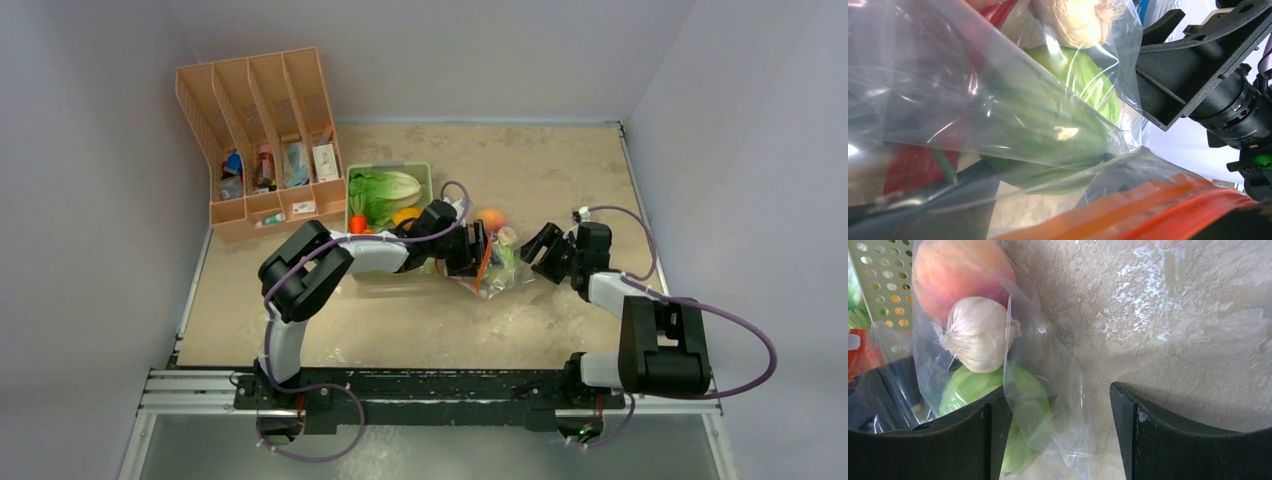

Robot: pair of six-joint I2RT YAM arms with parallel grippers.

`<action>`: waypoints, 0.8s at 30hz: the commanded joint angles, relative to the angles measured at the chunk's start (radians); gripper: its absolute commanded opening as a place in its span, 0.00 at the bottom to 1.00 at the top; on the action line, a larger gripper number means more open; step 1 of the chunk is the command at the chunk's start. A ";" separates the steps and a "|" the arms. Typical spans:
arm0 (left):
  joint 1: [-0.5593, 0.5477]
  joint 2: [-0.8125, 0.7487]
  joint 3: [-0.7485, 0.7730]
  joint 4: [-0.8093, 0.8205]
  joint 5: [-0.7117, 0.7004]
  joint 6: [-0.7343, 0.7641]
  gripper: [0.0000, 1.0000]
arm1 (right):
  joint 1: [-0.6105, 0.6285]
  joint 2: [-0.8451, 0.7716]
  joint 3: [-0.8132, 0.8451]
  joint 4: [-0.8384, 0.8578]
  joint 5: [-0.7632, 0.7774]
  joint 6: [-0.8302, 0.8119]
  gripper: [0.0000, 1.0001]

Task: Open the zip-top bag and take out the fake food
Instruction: Pick up the fake vegetable from the zipper food storage bag.

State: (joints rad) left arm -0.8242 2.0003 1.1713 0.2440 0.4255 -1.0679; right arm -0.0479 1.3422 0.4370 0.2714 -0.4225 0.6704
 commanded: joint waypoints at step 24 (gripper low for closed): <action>-0.017 -0.110 0.099 -0.044 -0.080 0.165 0.06 | 0.031 -0.107 0.089 -0.263 0.041 -0.032 0.71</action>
State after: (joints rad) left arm -0.8345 1.9823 1.2102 0.1356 0.3767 -0.9554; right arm -0.0338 1.2423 0.4839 0.0872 -0.3740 0.6750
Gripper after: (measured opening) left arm 0.241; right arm 0.741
